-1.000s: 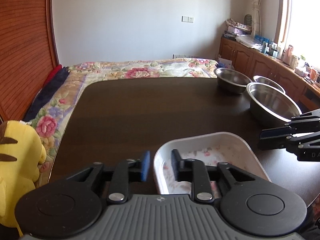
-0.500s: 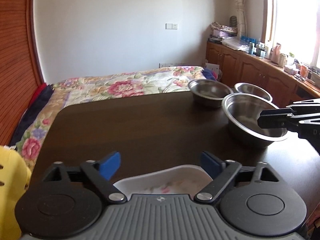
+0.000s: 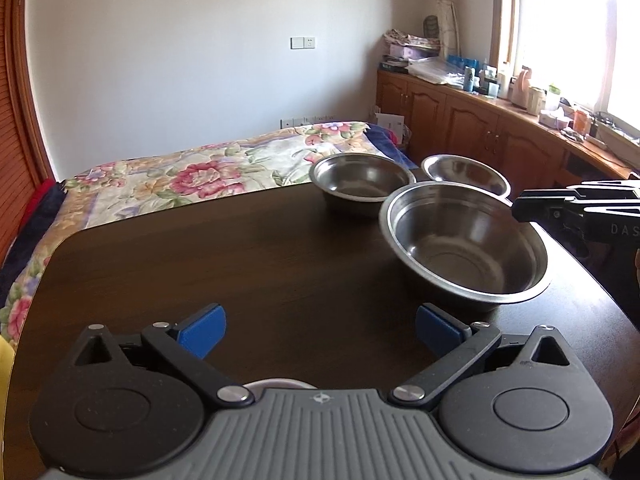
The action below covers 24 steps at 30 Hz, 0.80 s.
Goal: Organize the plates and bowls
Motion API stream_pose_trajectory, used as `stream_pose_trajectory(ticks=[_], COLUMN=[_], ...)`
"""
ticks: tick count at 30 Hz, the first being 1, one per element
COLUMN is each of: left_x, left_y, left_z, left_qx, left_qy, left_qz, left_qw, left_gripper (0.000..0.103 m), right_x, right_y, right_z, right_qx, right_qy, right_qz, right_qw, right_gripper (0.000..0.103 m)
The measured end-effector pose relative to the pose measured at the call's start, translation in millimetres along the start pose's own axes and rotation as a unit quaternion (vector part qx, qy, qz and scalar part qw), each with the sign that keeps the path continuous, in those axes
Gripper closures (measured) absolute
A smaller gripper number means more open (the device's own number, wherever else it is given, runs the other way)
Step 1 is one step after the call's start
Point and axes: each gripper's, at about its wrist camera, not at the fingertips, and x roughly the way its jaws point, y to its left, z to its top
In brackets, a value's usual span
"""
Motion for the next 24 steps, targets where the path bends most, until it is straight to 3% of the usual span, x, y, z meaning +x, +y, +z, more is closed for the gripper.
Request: stream_pose_trajectory(ticks=[17, 24], left_x=[17.7, 29.1], left_y=[-23.2, -29.7], left_z=[15.8, 19.6], left_qx=[0.032, 0.036], left_qy=[-0.002, 0.008], left_qz=[-0.027, -0.044], left_qw=[0.9991, 0.9984], left_gripper=[0.0, 0.016], right_x=[8.8, 14.0], right_y=[-50.7, -60.2], right_z=[-14.7, -21.5], right_qx=[0.036, 0.05], right_qy=[-0.006, -0.004], right_qz=[-0.045, -0.043], right_qw=[0.998, 0.998], right_gripper=[0.083, 0.083])
